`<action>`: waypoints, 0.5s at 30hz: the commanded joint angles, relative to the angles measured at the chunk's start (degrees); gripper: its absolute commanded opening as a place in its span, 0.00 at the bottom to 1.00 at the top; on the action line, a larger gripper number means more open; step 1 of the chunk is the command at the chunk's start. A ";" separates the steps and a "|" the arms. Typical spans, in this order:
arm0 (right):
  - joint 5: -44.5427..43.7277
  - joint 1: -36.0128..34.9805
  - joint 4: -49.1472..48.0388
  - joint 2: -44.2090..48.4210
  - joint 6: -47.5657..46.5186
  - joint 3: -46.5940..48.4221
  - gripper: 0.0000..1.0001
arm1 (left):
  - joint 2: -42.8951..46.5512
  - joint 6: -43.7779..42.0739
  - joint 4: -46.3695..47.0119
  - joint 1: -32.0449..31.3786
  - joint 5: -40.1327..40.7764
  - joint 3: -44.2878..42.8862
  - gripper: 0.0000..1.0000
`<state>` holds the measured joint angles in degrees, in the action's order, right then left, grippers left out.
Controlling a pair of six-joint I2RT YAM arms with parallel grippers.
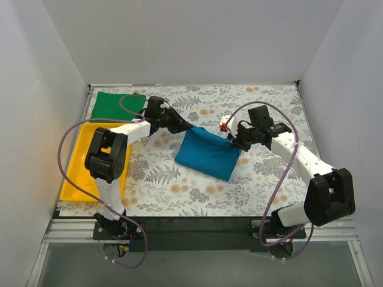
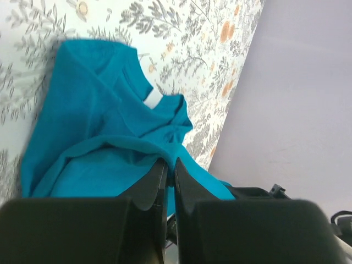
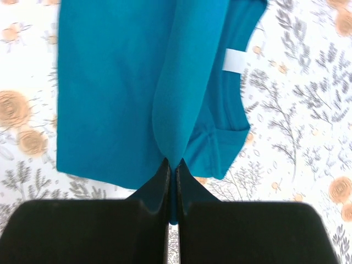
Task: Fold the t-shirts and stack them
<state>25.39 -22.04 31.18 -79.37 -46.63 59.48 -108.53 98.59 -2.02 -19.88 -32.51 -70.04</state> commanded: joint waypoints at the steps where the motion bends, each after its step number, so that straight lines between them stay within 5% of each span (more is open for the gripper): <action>1: -1.65 2.08 -6.12 -0.16 4.35 1.95 0.01 | -2.20 -0.94 5.01 -0.78 -2.30 -5.98 0.00; 15: -3.50 3.50 -9.29 -5.44 6.11 1.78 0.01 | -10.91 0.29 3.60 -0.86 1.14 -10.11 0.00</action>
<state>22.79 -19.07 24.82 -85.45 -41.98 59.48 -118.63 98.87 0.73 -20.80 -31.90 -77.45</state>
